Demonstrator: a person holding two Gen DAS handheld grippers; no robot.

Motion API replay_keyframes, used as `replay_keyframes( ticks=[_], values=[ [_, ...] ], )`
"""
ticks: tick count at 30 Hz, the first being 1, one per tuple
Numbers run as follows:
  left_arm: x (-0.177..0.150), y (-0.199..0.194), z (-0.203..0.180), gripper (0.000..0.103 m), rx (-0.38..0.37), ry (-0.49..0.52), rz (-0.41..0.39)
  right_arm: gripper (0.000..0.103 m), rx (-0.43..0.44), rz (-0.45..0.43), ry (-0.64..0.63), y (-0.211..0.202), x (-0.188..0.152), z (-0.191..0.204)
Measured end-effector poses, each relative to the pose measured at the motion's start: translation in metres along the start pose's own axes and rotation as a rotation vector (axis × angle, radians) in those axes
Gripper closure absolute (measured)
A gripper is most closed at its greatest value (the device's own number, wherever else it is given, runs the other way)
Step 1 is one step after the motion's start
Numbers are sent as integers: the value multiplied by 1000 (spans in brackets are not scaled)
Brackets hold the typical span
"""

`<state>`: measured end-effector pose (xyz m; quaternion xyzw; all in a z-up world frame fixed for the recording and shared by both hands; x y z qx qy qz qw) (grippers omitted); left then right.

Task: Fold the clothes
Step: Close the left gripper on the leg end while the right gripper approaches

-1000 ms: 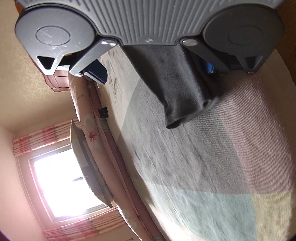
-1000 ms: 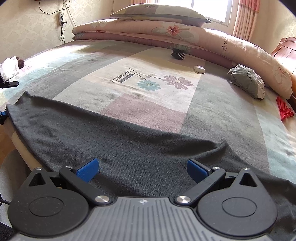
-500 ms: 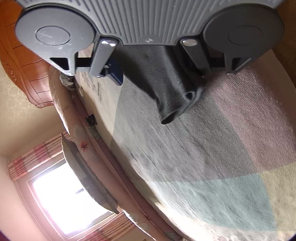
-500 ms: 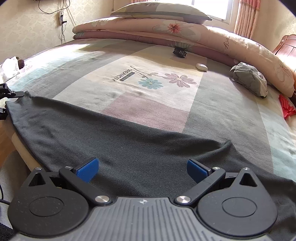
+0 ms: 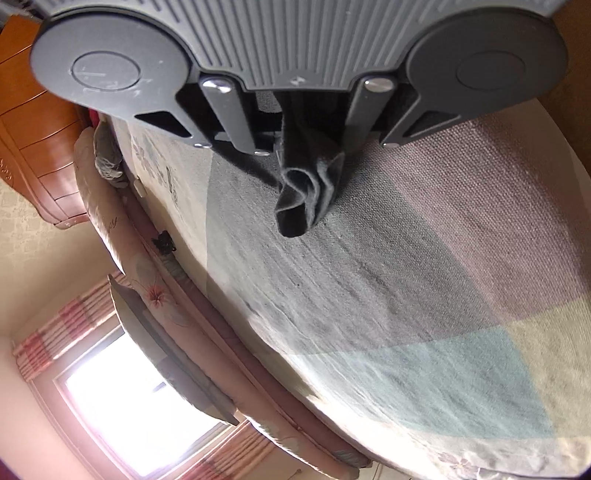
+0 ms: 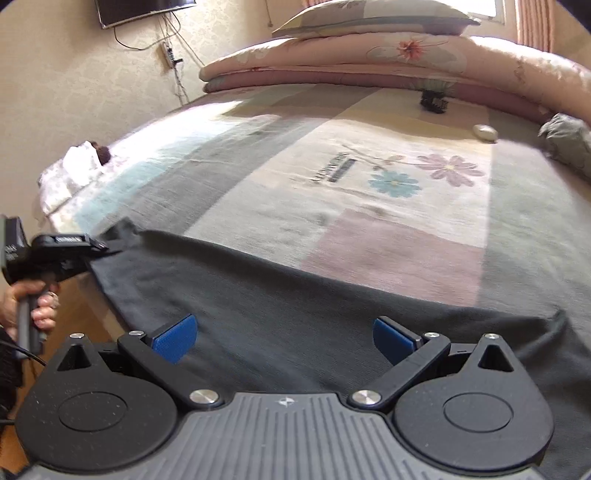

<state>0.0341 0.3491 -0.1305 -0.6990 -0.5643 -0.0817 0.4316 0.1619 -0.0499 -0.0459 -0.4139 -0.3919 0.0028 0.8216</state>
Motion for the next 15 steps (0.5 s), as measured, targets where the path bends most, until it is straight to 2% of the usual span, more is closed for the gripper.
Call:
replay_keyframes(
  ticks=[3,5,8,12,15],
  values=[
    [0,-3,-8,99,16,69,-3,0,201,44,103,22,18,9],
    [-2,-7,-10,99,16,110,-8,0,305,83,169,44,28,18],
    [-4,-11,-10,99,7,148,-13,0,361,128,227,78,39,31],
    [-7,-11,3,99,-35,89,-10,0,434,188,304,123,53,47],
    [-6,-10,5,98,-46,86,-12,0,490,233,362,157,63,60]
  ],
)
Point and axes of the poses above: each gripper's, at about its wrist camera, not at the fingertips, and y roughly the way its jaws point, z to its left, x to its top, the point moved 1 cm from there along y, roughly the way its jaws point, and after that the axes turned 4 degrees about y, right-handed, at the moved point
